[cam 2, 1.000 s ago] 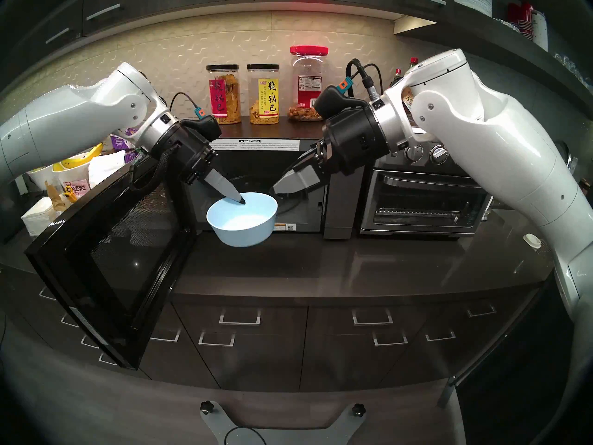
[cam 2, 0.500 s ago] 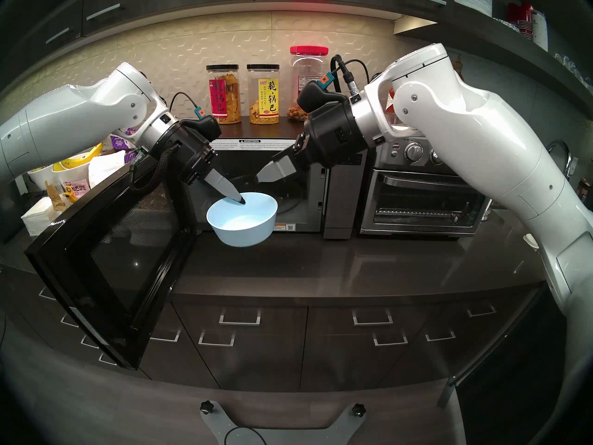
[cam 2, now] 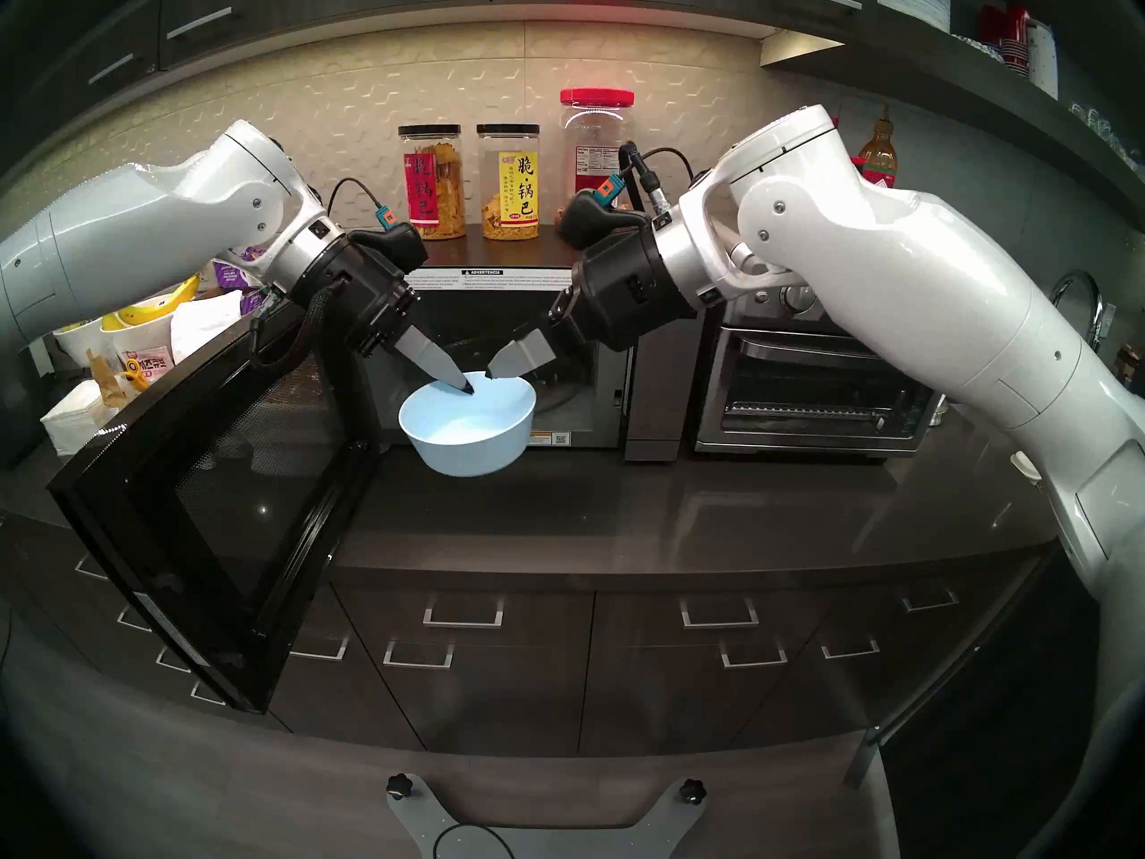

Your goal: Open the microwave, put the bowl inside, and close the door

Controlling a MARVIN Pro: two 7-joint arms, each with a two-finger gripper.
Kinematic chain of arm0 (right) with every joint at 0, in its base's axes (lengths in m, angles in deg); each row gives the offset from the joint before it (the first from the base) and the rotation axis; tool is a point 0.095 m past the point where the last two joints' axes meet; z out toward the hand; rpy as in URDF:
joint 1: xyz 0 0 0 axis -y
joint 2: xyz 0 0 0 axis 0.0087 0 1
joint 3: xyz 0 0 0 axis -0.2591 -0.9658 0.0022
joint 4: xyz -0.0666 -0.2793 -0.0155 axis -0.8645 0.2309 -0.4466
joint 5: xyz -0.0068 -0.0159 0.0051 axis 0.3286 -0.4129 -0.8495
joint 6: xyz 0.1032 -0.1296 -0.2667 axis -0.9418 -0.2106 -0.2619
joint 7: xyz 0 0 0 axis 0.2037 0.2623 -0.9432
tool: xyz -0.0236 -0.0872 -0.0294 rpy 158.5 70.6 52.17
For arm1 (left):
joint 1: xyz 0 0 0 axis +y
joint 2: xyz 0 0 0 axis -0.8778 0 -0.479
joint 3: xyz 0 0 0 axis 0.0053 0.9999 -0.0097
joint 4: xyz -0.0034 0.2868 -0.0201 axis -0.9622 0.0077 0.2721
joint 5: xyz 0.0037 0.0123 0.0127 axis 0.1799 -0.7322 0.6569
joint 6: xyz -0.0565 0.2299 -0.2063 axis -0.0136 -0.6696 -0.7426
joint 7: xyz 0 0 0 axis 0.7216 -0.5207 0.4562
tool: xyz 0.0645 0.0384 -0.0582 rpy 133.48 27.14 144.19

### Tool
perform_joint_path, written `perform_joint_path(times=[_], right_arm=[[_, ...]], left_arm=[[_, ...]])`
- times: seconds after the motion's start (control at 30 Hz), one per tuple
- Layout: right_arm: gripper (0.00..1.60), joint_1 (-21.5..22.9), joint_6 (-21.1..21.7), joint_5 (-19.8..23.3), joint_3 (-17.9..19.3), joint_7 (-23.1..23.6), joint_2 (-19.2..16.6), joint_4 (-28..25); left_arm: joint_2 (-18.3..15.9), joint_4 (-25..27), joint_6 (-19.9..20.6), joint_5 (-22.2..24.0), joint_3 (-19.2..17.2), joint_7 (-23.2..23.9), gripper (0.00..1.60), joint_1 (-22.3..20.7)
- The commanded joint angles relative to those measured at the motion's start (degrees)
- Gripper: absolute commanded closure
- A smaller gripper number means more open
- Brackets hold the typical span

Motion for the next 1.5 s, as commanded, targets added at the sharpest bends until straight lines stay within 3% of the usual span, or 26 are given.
perform_joint_path(times=[0.0,0.57,1.47], right_arm=[[0.00,3.6,-0.2,1.9,-0.4,-1.5,-0.8,0.2],[0.00,6.7,-0.2,5.2,-6.0,-4.4,0.1,0.3],[0.00,7.2,-0.2,8.9,-9.0,-8.9,1.5,-0.4]], left_arm=[[0.0,0.1,-0.1,0.2,-0.7,-0.1,1.60,-1.2],[0.1,0.1,-0.1,0.3,-0.6,-0.2,1.60,-1.3],[0.1,0.1,-0.1,0.5,-0.5,-0.2,1.60,-1.4]])
